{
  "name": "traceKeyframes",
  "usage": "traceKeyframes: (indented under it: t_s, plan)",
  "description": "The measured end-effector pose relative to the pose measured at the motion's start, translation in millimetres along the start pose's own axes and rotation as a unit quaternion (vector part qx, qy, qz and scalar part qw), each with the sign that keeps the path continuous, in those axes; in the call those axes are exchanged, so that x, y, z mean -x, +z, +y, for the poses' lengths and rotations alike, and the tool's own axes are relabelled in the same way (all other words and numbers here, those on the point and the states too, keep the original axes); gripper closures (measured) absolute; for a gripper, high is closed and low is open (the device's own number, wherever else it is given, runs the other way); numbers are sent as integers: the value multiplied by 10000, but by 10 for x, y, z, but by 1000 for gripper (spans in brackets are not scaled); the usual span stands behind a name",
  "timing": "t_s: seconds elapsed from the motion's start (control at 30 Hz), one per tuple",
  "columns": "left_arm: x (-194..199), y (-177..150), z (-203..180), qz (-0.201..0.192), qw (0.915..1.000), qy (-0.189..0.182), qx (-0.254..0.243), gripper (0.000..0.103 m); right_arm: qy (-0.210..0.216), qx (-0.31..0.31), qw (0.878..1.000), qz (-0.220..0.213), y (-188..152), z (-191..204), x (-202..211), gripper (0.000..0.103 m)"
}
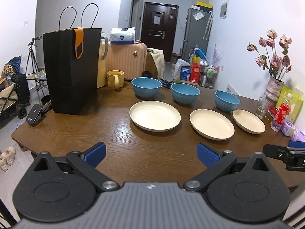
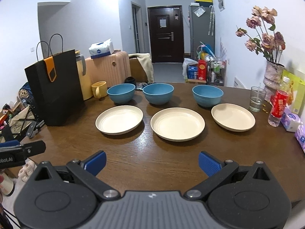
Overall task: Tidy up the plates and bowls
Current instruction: 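Move the left tool to the cream plate rim while the right tool approaches the same rim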
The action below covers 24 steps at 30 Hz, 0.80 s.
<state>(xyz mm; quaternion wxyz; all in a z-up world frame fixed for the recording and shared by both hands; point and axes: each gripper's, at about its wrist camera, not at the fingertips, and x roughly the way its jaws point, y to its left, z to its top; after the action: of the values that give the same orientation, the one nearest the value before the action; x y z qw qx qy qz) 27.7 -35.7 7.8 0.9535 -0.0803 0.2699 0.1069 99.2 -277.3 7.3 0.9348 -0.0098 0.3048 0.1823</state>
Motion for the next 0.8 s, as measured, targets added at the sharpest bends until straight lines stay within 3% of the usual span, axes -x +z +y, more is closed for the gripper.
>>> traceKeyframes:
  t_s: [0.3, 0.8]
  plan:
    - [2, 2, -83, 52, 9997, 241, 93, 0, 221, -29, 9997, 30, 58, -140, -111, 0]
    - [-254, 127, -5, 127, 9992, 294, 256, 0, 257, -27, 9997, 41, 221, -127, -424, 0]
